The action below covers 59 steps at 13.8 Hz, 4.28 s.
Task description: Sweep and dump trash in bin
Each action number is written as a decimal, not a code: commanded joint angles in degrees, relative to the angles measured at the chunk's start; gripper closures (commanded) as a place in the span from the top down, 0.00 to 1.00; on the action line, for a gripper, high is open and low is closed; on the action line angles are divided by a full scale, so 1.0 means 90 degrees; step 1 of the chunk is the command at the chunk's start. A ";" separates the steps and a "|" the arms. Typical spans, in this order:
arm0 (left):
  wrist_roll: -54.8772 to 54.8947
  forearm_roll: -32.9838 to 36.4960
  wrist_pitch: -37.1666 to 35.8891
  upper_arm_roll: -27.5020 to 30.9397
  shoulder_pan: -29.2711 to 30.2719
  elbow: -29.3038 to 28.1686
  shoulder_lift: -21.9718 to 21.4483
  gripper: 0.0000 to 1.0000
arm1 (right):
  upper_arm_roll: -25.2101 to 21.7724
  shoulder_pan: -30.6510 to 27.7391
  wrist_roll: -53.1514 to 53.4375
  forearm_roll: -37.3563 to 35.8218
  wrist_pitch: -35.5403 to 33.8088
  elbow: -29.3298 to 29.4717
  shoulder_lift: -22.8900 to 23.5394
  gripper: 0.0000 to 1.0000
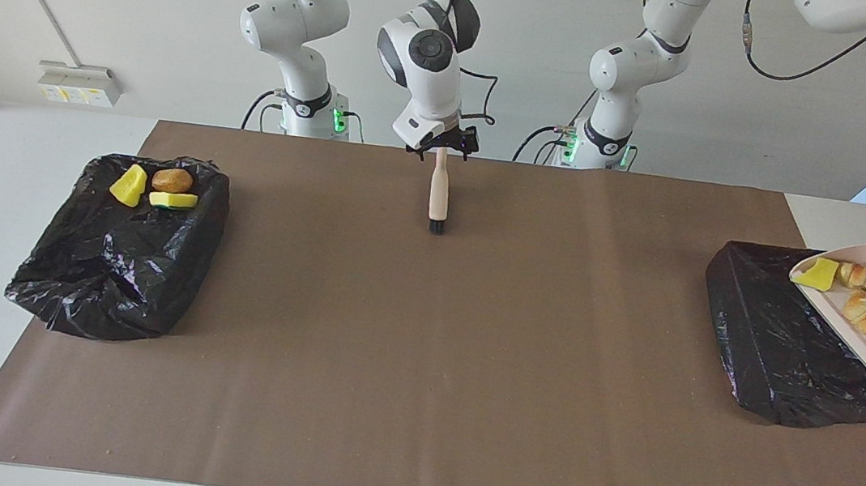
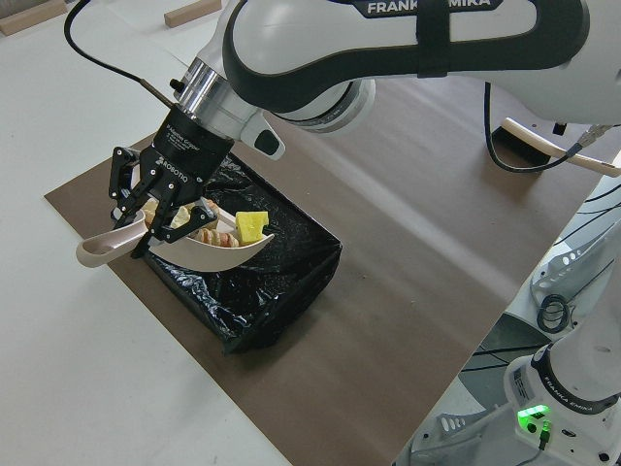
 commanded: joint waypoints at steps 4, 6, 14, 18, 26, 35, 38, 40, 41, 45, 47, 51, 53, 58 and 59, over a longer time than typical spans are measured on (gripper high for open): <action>-0.0570 0.1642 -0.0441 -0.0062 -0.0035 0.0089 -0.0057 0.00 | -0.0005 -0.1136 -0.0114 -0.0871 -0.1266 0.1277 -0.0176 1.00; -0.0787 0.2003 -0.0616 -0.0072 -0.0054 0.0070 -0.0144 0.00 | -0.0015 -0.1789 -0.0153 -0.1038 -0.1306 0.1609 -0.0206 1.00; -0.0816 0.1842 -0.1174 -0.0140 -0.0707 0.0002 -0.0692 0.00 | -0.0015 -0.3460 -0.1079 -0.2053 -0.1471 0.2576 -0.0109 1.00; -0.0816 -0.0517 -0.1251 -0.0131 -0.1156 0.0030 -0.0604 0.00 | -0.0073 -0.4291 -0.2444 -0.2044 -0.2311 0.2939 -0.0040 1.00; -0.2473 -0.3530 -0.2051 -0.0131 -0.2269 0.0157 -0.0517 0.00 | -0.1645 -0.3424 -0.3699 -0.1918 -0.2967 0.3340 0.0067 1.00; -0.6016 -0.5375 -0.2942 -0.0131 -0.3511 0.1250 0.0264 0.00 | -0.1714 -0.3316 -0.3610 -0.2024 -0.2958 0.3574 0.0009 1.00; -0.8154 -0.5543 -0.3078 -0.0150 -0.4116 0.2108 0.1170 0.00 | -0.1704 -0.3326 -0.3688 -0.2005 -0.2957 0.3613 0.0018 1.00; -0.9414 -0.5933 -0.2768 -0.0140 -0.4388 0.2296 0.1484 0.00 | -0.1675 -0.3316 -0.3659 -0.2064 -0.3296 0.3856 -0.0030 1.00; -0.9729 -0.5954 -0.2505 -0.0150 -0.4564 0.2258 0.1515 0.00 | -0.1655 -0.3316 -0.3620 -0.2054 -0.3531 0.4021 -0.0040 1.00; -1.0842 -0.6120 -0.2143 -0.0150 -0.5219 0.2287 0.1768 0.00 | -0.1713 -0.3345 -0.3629 -0.2035 -0.3572 0.3955 -0.0128 1.00; -1.1380 -0.6120 -0.1820 -0.0150 -0.5541 0.2287 0.1954 0.00 | -0.1724 -0.3355 -0.3601 -0.2054 -0.3572 0.3955 -0.0128 1.00; -1.1441 -0.6207 -0.1391 -0.0150 -0.5797 0.2238 0.2140 0.00 | -0.1675 -0.3326 -0.3591 -0.2005 -0.3543 0.3964 -0.0118 1.00; -1.1470 -0.6364 -0.1291 -0.0150 -0.5932 0.2432 0.2421 0.00 | -0.1684 -0.3355 -0.3610 -0.2044 -0.3513 0.3974 -0.0099 1.00; -1.1548 -0.6267 -0.1271 -0.0121 -0.6489 0.3927 0.3732 0.00 | -0.1704 -0.3355 -0.3610 -0.2103 -0.3504 0.3974 -0.0099 1.00; -1.1539 -0.6286 -0.1329 -0.0101 -0.6664 0.3859 0.3712 0.00 | -0.1704 -0.3346 -0.3610 -0.2103 -0.3484 0.3984 -0.0089 1.00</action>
